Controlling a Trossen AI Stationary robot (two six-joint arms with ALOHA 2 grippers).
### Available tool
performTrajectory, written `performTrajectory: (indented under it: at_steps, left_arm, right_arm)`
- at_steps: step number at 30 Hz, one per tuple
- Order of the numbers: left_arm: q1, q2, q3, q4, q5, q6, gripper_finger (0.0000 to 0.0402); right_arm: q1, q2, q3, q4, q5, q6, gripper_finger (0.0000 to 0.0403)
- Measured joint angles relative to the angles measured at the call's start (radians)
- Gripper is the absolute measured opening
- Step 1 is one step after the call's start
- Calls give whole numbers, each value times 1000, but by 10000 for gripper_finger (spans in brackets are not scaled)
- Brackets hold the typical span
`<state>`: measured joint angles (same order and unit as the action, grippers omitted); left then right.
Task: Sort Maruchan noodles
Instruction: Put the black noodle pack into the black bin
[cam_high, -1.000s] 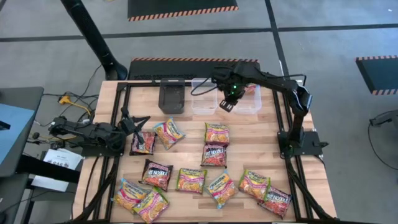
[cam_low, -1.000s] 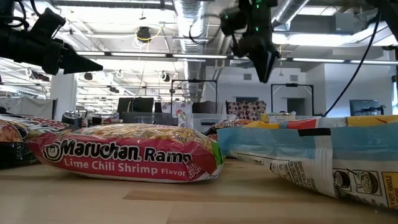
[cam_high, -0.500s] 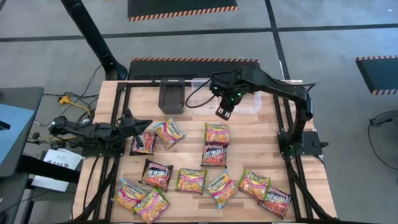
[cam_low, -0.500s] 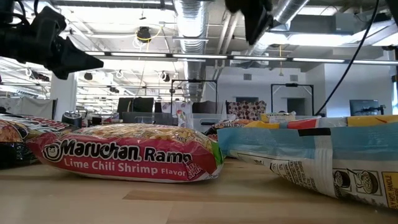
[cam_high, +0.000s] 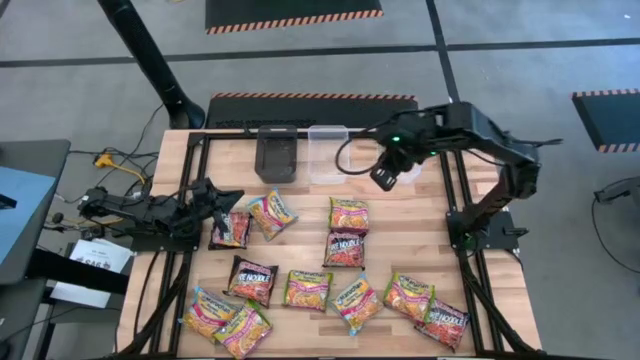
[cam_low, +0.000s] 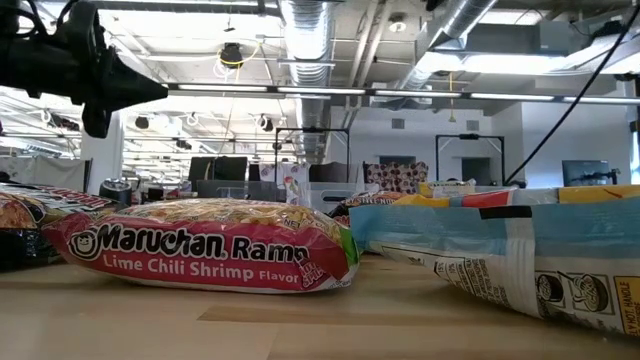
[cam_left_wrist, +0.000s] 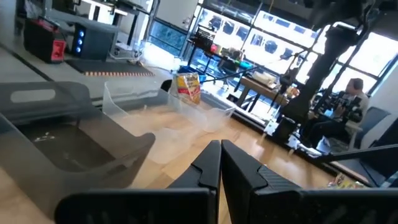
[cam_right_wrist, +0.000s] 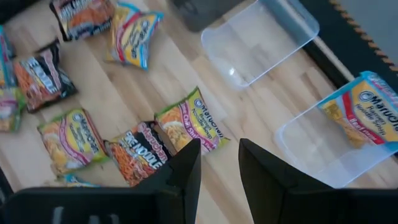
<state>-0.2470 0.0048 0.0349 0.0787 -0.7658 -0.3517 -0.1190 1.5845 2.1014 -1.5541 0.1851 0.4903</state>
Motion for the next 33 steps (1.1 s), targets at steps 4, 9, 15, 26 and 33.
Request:
performTrajectory:
  at_steps: [4,9,15,26,33]
  left_arm:
    - [0,0,0,33,0,-32,0]
    - [0,0,0,64,0,-63,0]
    - [0,0,0,102,3,-65,0]
    - [0,0,1,384,118,81,31]
    - [0,0,1,672,119,253,108]
  right_arm:
    - [23,-37,0,-1,30,41,132]
    - [51,-65,0,-2,46,55,132]
    - [74,-68,0,-2,74,60,132]
    - [73,-67,0,-1,79,62,132]
    - [73,-67,0,-1,79,62,132]
